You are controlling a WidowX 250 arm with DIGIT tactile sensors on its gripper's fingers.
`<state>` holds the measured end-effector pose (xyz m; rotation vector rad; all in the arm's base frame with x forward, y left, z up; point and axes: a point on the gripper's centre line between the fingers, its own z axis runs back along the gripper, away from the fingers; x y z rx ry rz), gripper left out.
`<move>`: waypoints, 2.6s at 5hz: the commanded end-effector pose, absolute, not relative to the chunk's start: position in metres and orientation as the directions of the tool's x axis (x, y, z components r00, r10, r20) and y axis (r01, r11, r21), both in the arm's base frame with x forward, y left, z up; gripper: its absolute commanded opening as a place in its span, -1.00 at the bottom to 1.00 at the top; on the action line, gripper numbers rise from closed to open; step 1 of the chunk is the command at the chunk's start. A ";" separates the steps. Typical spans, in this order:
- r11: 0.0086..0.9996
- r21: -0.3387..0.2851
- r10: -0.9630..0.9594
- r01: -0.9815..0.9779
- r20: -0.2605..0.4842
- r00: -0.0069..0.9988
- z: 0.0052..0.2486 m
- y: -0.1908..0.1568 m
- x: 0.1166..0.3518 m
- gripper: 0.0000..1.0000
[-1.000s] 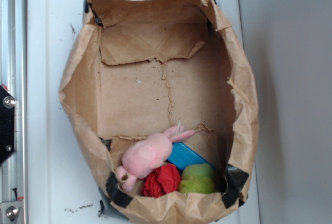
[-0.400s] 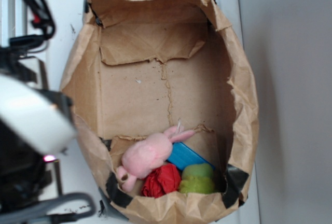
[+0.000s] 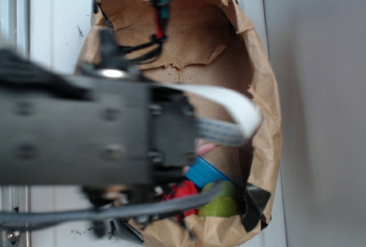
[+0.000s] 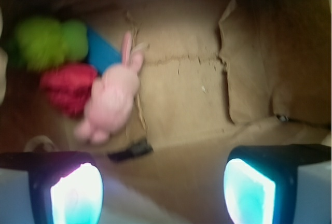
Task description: Grab the pink bunny.
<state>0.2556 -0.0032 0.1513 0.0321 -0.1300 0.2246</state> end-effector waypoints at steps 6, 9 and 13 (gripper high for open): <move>0.944 -0.311 0.116 -0.109 0.002 0.993 0.086 -0.037 0.256 1.00; 0.968 -0.240 0.081 -0.073 0.024 0.996 0.049 -0.080 0.262 1.00; 0.976 -0.176 0.140 -0.127 0.062 0.988 0.019 -0.060 0.225 -1.00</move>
